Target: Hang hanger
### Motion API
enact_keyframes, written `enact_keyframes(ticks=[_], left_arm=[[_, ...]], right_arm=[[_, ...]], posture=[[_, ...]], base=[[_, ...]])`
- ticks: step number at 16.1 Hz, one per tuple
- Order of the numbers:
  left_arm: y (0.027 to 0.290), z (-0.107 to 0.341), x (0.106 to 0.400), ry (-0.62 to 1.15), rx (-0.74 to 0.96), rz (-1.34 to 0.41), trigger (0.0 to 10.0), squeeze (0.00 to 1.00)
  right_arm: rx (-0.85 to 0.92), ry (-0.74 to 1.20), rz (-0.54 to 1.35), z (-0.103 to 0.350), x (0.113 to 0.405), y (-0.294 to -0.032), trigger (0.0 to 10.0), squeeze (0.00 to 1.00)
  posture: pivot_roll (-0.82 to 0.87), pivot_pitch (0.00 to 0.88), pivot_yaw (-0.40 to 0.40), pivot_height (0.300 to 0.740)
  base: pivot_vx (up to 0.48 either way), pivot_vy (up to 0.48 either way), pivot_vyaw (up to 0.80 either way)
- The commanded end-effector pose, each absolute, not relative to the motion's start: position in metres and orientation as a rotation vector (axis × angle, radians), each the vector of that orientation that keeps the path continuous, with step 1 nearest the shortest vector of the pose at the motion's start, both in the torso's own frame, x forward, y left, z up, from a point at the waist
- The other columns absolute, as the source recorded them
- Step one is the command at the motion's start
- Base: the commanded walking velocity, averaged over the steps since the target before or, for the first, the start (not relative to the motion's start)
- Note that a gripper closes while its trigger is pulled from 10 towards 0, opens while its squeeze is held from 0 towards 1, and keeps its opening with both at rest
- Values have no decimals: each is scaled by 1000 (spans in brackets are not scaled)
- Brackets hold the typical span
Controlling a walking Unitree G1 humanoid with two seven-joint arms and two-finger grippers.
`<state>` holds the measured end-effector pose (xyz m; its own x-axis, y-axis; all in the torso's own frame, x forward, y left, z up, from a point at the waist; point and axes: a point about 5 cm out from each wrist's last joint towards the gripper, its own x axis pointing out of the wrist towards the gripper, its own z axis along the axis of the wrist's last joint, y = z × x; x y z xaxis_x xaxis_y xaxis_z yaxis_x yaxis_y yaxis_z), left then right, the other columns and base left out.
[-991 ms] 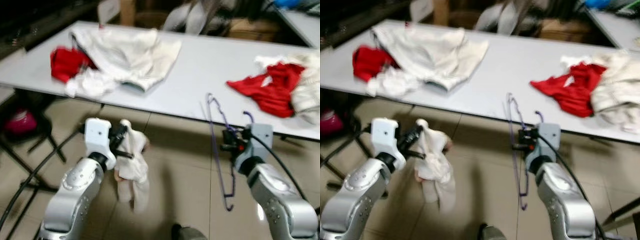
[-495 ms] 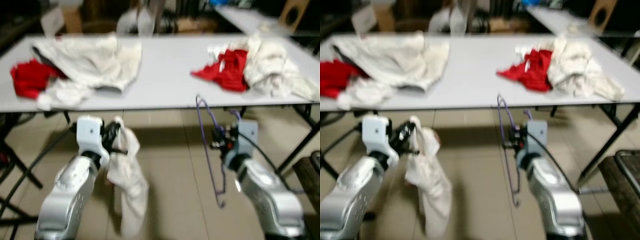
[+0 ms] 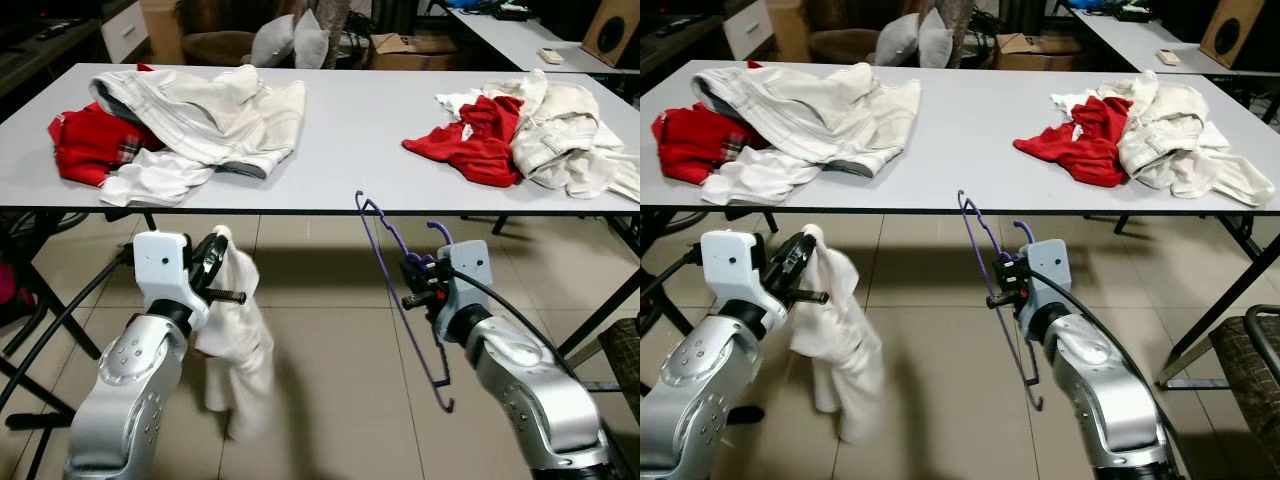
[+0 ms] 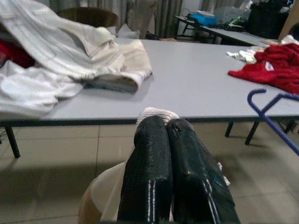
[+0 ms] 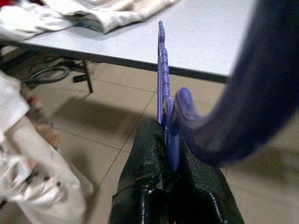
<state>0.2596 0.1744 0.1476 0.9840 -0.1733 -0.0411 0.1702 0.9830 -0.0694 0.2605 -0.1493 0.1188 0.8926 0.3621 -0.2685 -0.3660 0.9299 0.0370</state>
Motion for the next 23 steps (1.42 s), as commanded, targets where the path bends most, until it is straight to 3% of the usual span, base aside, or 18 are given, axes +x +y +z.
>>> enact_keyframes(ticks=[1,3,12,17,23], left_arm=[[175,162,267,6,-61,-173,10000,0],[172,168,271,-7,-41,-197,10000,0],[168,187,289,-59,4,-306,10000,0],[169,202,302,-109,25,-298,10000,0],[202,244,341,-199,151,-198,10000,0]], right_arm=[[-44,196,411,136,263,-150,10000,0],[-59,189,433,138,263,-151,10000,0],[-132,139,590,154,261,-150,10000,0],[-125,97,718,166,257,-148,10000,0],[-190,199,1272,193,226,-167,10000,0]], posture=[[-89,0,10,740],[-90,0,11,740],[-101,0,6,740],[-101,0,4,740],[-108,0,3,740]], base=[[337,0,800],[345,0,800],[377,0,0],[390,0,-480],[391,0,0]])
